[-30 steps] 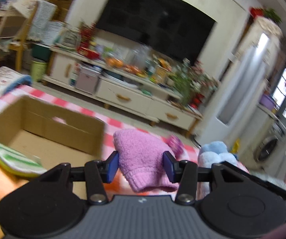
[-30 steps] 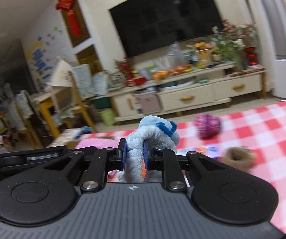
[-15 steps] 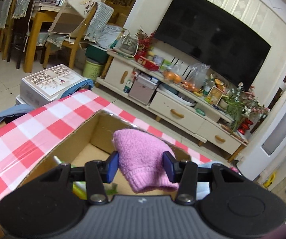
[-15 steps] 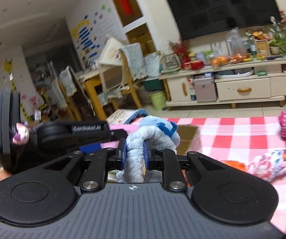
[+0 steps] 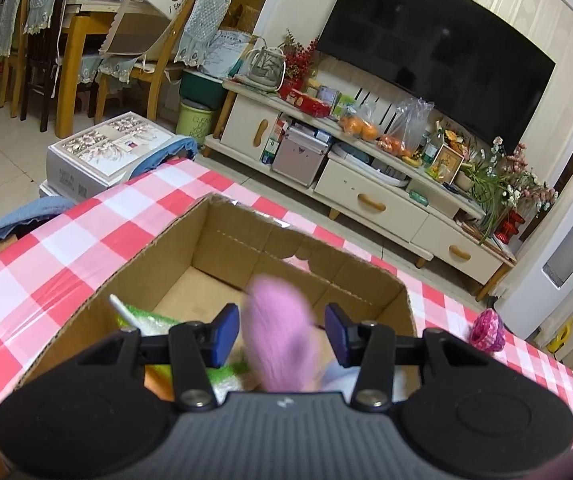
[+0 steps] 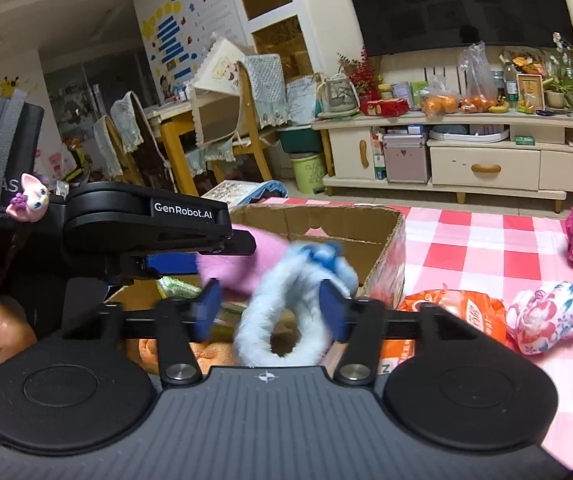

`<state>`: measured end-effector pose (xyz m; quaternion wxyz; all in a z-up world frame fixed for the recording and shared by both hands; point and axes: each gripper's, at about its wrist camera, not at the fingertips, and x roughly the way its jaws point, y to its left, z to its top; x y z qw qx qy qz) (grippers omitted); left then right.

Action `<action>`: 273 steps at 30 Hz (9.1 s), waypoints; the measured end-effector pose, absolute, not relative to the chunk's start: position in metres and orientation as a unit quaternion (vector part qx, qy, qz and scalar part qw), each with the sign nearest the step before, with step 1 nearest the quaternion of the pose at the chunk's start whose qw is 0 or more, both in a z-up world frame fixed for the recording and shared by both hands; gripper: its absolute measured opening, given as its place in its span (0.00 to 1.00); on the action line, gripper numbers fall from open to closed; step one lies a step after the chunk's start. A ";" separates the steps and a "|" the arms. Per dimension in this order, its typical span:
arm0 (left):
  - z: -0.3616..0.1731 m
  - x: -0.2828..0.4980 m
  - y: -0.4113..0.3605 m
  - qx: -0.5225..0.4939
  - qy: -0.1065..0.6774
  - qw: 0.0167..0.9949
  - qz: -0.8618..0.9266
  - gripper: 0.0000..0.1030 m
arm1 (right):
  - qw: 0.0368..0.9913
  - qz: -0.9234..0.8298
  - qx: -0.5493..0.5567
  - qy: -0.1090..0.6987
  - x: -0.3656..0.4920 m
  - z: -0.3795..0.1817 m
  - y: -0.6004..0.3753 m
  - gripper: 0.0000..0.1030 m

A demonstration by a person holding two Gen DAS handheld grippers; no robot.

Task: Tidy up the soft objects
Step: 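Withdraw both open tools from the box back over the table, then move left tool to white fluffy slipper while right tool approaches purple knit hat, then close left gripper on white slipper while right gripper grasps purple knit hat, then carry slipper and knit hat into the box and open both grippers, then withdraw both open tools from the box back over the table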

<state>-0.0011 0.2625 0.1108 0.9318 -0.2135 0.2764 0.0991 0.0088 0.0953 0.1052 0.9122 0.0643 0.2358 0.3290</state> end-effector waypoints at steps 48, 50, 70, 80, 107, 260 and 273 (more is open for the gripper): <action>0.121 -0.021 0.162 -0.146 0.208 0.967 -0.011 0.99 | 0.972 0.137 0.107 0.157 -0.042 0.081 -0.021 1.00; 0.120 -0.019 0.155 -0.137 0.214 0.967 -0.019 0.99 | 0.971 0.130 0.114 0.166 -0.041 0.079 -0.027 1.00; 0.092 -0.015 0.058 -0.042 0.272 0.953 -0.124 0.99 | 0.961 0.014 0.168 0.219 -0.024 0.064 -0.125 1.00; 0.061 0.000 -0.005 -0.010 0.326 0.931 -0.167 0.99 | 0.961 0.049 0.154 0.224 0.016 0.064 -0.135 1.00; 0.025 0.052 -0.019 -0.029 0.398 0.909 -0.121 0.58 | 0.925 0.156 0.041 0.343 0.235 0.062 -0.071 1.00; 0.119 -0.023 0.243 -0.168 0.244 0.947 0.123 0.93 | 0.933 0.249 0.117 0.231 0.010 0.116 0.092 1.00; 0.125 -0.024 0.202 -0.095 0.230 0.963 0.103 0.94 | 0.959 0.196 0.075 0.192 -0.022 0.112 0.056 1.00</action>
